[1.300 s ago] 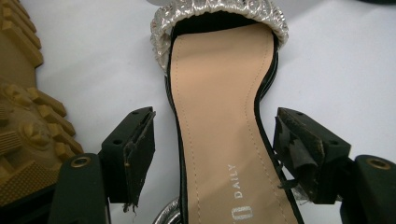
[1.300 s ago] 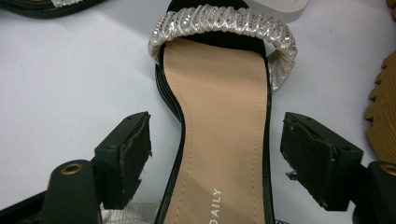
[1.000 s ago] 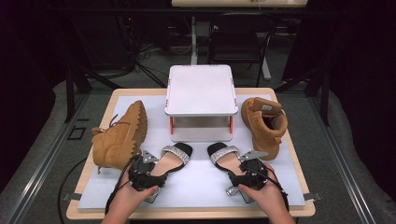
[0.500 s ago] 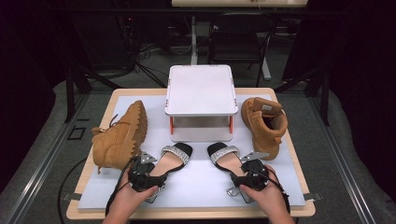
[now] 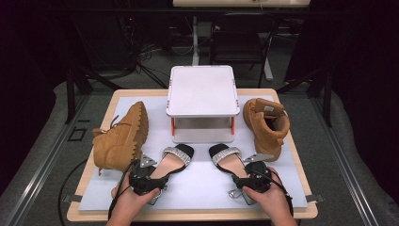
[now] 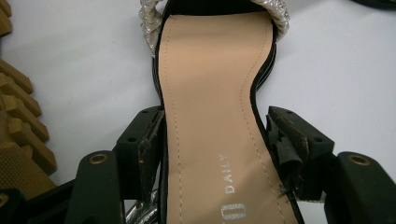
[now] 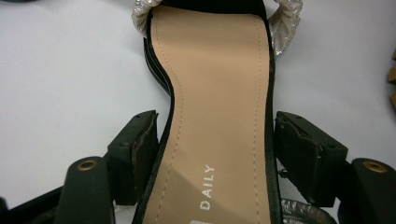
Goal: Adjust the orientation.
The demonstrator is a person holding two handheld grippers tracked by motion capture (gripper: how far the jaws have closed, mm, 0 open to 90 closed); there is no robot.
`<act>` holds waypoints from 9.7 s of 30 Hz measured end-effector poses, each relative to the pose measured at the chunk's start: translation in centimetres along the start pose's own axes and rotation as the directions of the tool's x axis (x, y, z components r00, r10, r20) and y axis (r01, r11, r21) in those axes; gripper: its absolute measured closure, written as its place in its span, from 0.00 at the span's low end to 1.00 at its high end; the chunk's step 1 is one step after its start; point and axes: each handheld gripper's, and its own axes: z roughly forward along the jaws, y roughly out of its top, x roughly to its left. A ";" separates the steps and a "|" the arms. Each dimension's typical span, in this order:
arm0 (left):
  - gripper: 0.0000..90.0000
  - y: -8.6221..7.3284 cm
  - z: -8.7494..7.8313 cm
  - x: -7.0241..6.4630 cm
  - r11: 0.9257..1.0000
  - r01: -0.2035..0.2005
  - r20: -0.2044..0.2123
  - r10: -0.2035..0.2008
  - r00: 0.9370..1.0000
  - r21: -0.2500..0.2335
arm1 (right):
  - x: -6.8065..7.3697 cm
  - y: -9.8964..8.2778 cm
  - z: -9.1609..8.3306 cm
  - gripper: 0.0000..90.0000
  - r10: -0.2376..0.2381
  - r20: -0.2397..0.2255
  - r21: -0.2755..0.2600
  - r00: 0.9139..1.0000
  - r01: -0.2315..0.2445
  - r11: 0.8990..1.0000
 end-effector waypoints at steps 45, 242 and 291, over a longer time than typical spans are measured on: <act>0.37 0.1 0.8 -1.2 1.000 -0.004 -0.076 0.006 0.997 0.027 | 0.5 0.1 -0.1 0.37 -0.019 0.022 0.018 1.000 0.019 1.000; 0.66 -0.6 -5.5 1.0 0.978 0.054 0.005 -0.054 0.998 -0.202 | 1.6 -0.7 -6.7 0.67 -0.010 0.076 -0.296 0.997 0.032 0.955; 1.00 -2.6 -2.2 0.3 0.996 0.059 0.033 -0.057 0.998 -0.064 | 0.9 -3.3 -3.3 1.00 0.010 0.074 -0.112 0.997 -0.001 0.994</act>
